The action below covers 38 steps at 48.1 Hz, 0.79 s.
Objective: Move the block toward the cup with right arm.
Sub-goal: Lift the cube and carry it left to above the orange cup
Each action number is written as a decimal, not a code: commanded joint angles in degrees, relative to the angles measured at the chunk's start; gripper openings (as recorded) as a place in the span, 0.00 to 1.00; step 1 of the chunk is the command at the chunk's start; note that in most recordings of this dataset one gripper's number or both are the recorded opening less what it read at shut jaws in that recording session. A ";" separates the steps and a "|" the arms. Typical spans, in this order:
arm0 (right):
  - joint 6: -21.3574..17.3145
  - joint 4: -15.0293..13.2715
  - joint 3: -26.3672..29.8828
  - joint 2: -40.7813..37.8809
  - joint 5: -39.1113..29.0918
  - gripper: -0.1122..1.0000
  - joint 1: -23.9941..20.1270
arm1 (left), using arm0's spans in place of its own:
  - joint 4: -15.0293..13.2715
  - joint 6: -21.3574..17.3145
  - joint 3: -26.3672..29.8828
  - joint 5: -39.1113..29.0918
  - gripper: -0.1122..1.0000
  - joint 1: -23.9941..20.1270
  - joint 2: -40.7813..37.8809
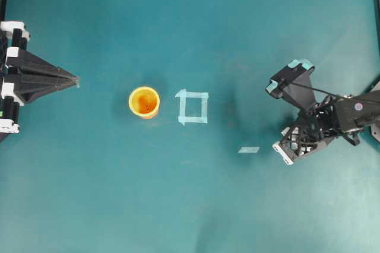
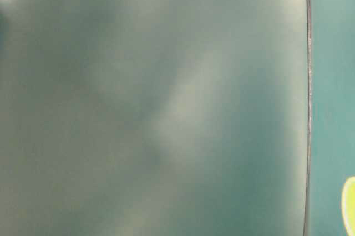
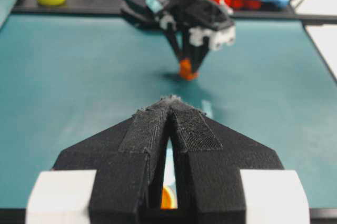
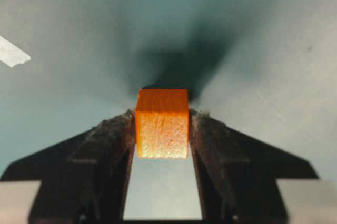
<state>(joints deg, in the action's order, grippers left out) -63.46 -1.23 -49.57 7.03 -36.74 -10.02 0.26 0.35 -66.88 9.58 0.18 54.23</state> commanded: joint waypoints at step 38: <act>0.79 -27.69 35.68 -13.01 8.53 0.46 7.38 | 0.18 0.00 1.32 0.26 0.10 -0.09 -0.44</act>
<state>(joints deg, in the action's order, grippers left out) -62.84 -27.16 -18.11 -5.89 -28.48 -3.43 0.26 0.35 -66.88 9.58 0.09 54.23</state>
